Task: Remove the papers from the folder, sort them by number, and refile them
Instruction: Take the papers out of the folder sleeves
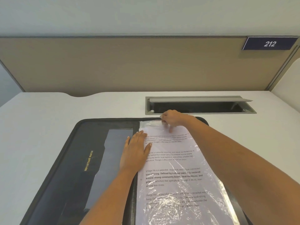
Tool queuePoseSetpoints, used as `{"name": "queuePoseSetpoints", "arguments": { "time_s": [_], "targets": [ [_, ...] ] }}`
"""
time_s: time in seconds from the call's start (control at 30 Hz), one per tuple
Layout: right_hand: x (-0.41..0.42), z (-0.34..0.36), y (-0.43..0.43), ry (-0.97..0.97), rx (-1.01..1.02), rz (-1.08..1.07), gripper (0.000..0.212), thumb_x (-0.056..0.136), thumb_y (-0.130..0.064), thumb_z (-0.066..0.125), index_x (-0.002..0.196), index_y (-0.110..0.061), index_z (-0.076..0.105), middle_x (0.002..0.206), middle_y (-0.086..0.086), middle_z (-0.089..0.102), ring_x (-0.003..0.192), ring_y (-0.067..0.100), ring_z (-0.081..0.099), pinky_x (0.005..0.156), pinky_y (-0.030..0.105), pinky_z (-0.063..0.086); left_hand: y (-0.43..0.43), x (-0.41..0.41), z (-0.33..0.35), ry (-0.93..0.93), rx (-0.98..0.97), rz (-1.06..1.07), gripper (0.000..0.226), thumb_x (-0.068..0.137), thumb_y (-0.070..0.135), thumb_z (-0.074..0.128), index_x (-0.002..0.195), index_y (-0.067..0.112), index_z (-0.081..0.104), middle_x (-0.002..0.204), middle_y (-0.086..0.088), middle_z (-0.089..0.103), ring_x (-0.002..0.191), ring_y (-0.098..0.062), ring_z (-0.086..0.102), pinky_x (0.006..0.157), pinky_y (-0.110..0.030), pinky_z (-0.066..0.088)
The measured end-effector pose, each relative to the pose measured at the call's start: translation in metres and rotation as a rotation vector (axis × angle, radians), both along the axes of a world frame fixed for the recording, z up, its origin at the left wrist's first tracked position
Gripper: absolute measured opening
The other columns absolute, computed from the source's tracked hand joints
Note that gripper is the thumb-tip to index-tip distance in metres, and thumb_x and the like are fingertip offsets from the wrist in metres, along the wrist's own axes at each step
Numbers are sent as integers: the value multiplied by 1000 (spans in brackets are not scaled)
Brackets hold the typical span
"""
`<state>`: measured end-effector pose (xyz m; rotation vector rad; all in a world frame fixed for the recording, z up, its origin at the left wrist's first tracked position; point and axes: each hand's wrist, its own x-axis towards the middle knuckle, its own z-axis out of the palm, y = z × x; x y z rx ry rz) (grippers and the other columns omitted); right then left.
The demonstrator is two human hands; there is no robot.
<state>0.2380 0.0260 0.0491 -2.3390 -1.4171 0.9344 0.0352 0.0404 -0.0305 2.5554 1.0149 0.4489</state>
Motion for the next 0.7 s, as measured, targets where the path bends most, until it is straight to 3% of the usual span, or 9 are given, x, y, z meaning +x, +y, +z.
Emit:
{"name": "queuePoseSetpoints", "arguments": {
  "time_s": [0.1, 0.2, 0.3, 0.37, 0.5, 0.6, 0.7],
  "targets": [
    [7, 3, 3, -103, -138, 43, 20, 94, -4, 44, 103, -3, 62, 102, 12, 69, 50, 9, 62, 53, 21, 44, 0, 0, 0, -3, -4, 0, 45, 100, 38, 32, 143, 23, 31, 154, 8, 24, 143, -6, 15, 117, -30, 0],
    [13, 7, 6, -156, -220, 124, 16, 92, -4, 50, 99, -12, 62, 102, 3, 66, 43, -1, 60, 57, 21, 42, 0, 0, 0, -6, 4, -9, 45, 100, 38, 32, 143, 24, 31, 154, 9, 22, 142, -5, 16, 117, -30, 1],
    [16, 9, 9, -203, -249, 156, 21, 94, -9, 49, 111, -10, 62, 111, 5, 64, 51, 2, 61, 55, 19, 40, -1, -1, 0, -16, -1, -13, 44, 100, 38, 32, 142, 24, 31, 154, 10, 21, 142, -5, 17, 117, -30, 0],
    [17, 10, 11, -205, -273, 170, 23, 92, -15, 57, 113, -8, 62, 102, 4, 63, 60, 5, 59, 55, 18, 40, -1, -1, 0, -16, 1, -11, 45, 100, 38, 32, 143, 24, 30, 154, 10, 21, 142, -5, 17, 117, -29, -1],
    [19, 9, 13, -187, -311, 198, 16, 82, -25, 71, 83, -13, 60, 70, 0, 54, 56, 11, 46, 56, 19, 35, 1, 0, -1, -18, 7, -6, 45, 100, 39, 32, 143, 25, 29, 154, 10, 21, 142, -5, 17, 117, -29, -1],
    [23, 7, 15, -145, -295, 190, 27, 80, -24, 74, 65, -17, 52, 52, -7, 50, 51, 11, 40, 56, 21, 34, 1, 0, -2, -8, 9, -4, 47, 100, 41, 30, 144, 25, 27, 155, 10, 20, 142, -5, 17, 116, -28, -2],
    [26, 6, 19, -177, -222, 184, 20, 81, -18, 72, 69, -17, 55, 64, -3, 52, 56, 12, 42, 56, 21, 35, 1, 0, -2, -1, 2, -10, 66, 90, 60, 11, 146, 26, 24, 155, 11, 19, 142, -4, 16, 116, -27, -2]
  ]
}}
